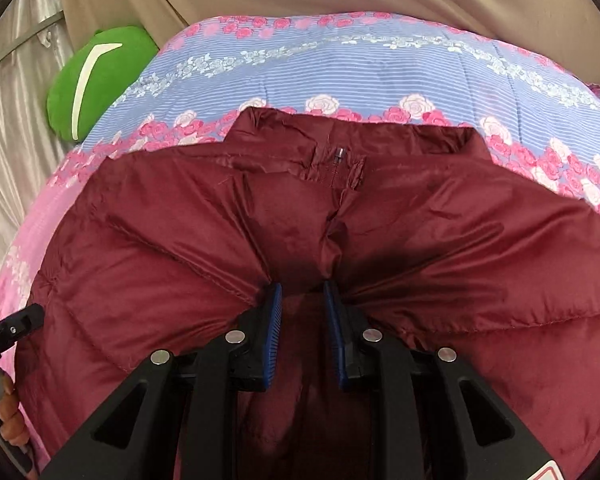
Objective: Fold large clothes
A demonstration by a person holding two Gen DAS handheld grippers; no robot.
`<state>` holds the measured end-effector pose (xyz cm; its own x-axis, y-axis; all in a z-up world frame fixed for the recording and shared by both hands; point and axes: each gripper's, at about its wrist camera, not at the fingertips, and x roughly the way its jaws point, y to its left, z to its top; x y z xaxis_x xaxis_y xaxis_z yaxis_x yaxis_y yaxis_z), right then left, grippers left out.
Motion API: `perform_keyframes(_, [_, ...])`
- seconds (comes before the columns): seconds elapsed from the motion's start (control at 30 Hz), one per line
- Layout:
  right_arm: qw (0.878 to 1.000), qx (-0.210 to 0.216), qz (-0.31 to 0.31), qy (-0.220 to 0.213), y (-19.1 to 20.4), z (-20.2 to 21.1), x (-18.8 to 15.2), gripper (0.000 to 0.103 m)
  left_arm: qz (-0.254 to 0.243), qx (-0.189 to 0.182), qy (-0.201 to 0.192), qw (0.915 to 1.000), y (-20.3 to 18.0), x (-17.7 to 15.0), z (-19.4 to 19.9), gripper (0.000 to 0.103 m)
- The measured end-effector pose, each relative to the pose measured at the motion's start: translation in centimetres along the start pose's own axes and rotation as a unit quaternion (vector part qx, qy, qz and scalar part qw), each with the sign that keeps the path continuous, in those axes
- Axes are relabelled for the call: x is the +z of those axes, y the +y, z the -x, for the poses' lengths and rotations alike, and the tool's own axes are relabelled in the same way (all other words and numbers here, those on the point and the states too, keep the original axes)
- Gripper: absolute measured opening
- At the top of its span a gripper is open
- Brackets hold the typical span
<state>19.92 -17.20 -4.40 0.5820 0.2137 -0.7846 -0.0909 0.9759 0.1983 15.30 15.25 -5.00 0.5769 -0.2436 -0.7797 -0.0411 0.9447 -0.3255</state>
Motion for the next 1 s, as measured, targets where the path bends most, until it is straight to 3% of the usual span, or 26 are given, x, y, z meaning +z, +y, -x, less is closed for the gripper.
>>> perform_keyframes(0.17, [1.0,-0.017,0.016,-0.013,0.8,-0.2,-0.6,0.022,-0.013,-0.02,0.002,0.9997,-0.8,-0.1,-0.8,0.096])
perform_keyframes(0.23, [1.0,-0.017,0.017,-0.017,0.8,-0.2,-0.6,0.022,-0.026,-0.03,0.003,0.9992,-1.6,-0.2,-1.0,0.074])
perform_keyframes(0.37, [1.0,-0.011,0.013,-0.02,0.6,-0.2,-0.6,0.022,-0.033,-0.055,0.011,0.9979,-2.9,0.0,-0.9,0.04])
perform_keyframes(0.43, [1.0,-0.011,0.013,-0.021,0.6,-0.2,-0.5,0.022,-0.035,-0.067,0.005,0.9972,-3.5,0.3,-0.1,0.017])
perform_keyframes(0.53, [1.0,-0.009,0.015,-0.022,0.4,-0.2,-0.5,0.023,-0.046,-0.096,-0.017,0.9942,-5.1,0.7,2.3,0.011])
perform_keyframes(0.77, [1.0,0.007,-0.002,-0.01,0.1,0.3,-0.2,0.024,-0.12,-0.147,-0.075,0.979,-11.1,1.1,7.7,0.009])
perform_keyframes(0.9, [0.995,0.078,-0.054,-0.019,-1.6,5.1,-0.7,0.025,-0.143,-0.166,-0.087,0.9717,-13.4,1.4,9.2,0.009])
perform_keyframes(1.0, [0.996,0.08,-0.041,-0.022,-1.8,8.4,-2.5,0.025,-0.155,-0.177,-0.092,0.9675,-14.5,1.2,9.9,0.009])
